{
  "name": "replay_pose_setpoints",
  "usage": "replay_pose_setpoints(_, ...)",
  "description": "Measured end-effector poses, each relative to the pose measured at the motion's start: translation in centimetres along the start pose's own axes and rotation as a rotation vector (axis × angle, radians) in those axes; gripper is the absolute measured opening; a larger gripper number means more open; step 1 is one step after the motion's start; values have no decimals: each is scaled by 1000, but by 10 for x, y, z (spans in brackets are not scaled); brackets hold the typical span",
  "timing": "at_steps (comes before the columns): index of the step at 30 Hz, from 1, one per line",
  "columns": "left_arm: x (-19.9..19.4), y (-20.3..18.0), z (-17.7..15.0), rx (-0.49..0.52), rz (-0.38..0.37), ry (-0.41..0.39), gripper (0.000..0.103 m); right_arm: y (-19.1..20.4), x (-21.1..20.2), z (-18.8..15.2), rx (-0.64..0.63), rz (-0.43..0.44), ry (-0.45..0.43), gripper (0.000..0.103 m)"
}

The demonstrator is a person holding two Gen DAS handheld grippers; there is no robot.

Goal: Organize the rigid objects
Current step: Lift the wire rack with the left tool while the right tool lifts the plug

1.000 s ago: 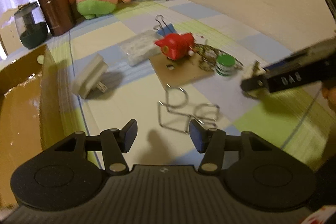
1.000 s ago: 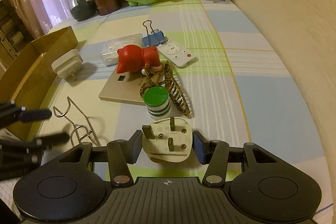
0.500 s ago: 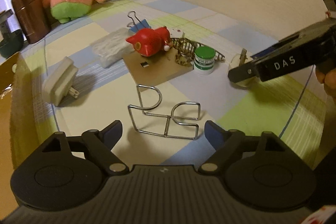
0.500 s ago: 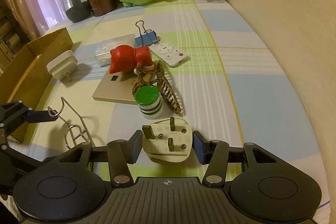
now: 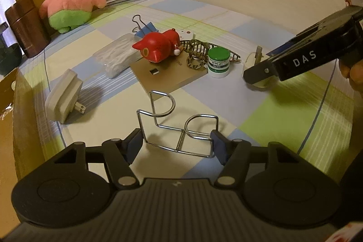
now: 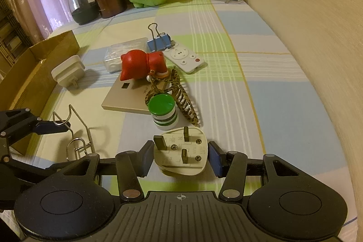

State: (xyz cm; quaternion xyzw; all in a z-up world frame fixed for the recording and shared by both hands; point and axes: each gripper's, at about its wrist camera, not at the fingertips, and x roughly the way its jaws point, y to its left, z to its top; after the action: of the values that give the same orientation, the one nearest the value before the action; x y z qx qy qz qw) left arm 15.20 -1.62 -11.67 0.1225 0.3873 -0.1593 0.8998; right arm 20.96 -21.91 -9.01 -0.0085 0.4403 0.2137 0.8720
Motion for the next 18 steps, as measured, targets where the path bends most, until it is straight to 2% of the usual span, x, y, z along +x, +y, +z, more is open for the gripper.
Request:
replay_pose_setpoints(8,-9,2,-1,-36,9,-3,61,4,-6,2,-5,2,-10,48)
replay_pose_setpoints(18,-37,17,13,-65,62,-34,61,16,-28,15,-22,21,-51,48)
